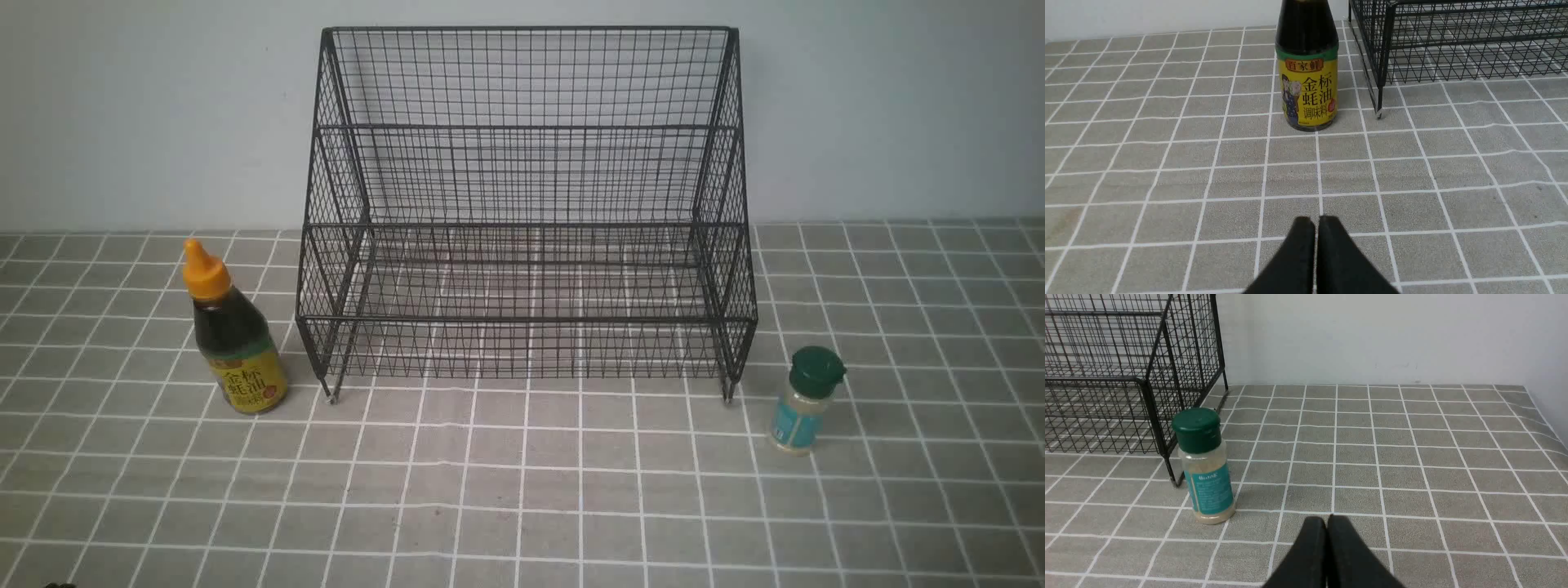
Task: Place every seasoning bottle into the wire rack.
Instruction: Use the right arm to grab the condiment bottle closest to it
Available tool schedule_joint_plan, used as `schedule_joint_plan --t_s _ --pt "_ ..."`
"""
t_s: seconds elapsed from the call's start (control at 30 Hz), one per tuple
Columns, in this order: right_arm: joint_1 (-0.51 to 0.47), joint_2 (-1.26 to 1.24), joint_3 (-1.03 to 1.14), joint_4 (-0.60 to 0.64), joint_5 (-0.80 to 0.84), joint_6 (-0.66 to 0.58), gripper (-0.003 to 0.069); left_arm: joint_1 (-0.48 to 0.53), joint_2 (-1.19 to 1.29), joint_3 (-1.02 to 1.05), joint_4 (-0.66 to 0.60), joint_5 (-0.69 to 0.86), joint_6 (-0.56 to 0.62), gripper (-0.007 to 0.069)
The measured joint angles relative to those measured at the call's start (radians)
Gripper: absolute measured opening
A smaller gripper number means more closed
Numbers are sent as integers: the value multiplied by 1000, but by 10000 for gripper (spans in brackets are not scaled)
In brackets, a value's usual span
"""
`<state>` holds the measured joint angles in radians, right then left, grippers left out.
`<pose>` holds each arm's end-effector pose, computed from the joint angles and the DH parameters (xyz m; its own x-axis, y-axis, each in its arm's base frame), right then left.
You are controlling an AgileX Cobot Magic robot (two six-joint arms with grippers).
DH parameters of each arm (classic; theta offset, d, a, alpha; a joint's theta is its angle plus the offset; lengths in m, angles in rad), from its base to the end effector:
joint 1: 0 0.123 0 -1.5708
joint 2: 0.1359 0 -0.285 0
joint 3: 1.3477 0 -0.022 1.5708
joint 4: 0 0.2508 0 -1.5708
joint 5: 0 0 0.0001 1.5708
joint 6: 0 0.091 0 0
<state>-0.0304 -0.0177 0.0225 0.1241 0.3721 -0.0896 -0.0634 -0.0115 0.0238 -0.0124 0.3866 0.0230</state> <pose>0.0524 0.0025 0.1733 -0.2833 0.0347 -0.9584 -0.0054 0.9993 0.0377 0.0521 -0.0037 0.1711 -0.3052 0.0309 -0.9518 0.0713 0.9974 0.0095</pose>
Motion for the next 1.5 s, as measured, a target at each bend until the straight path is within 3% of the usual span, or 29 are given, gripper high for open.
schedule_joint_plan --t_s 0.73,0.87,0.9,0.93,0.97,1.1,1.33,1.5 --pt "0 0 0 17 -4 0 -12 0 0 0 0 0 0 -10" --pt "0 0 4 190 -73 50 -12 0 0 0 0 0 0 -10" --pt "0 0 4 316 -139 90 -12 0 0 0 0 0 0 -10" --pt "0 0 4 333 -155 90 -12 0 0 0 0 0 0 -10" --pt "0 0 4 465 -209 122 -12 0 0 0 0 0 0 -10" --pt "0 0 4 690 -308 139 -12 0 0 0 0 0 0 -10" --pt "0 0 3 780 -400 45 -12 0 0 0 0 0 0 -10" --pt "0 15 -139 727 -303 -33 -12 0 0 0 0 0 0 -10"
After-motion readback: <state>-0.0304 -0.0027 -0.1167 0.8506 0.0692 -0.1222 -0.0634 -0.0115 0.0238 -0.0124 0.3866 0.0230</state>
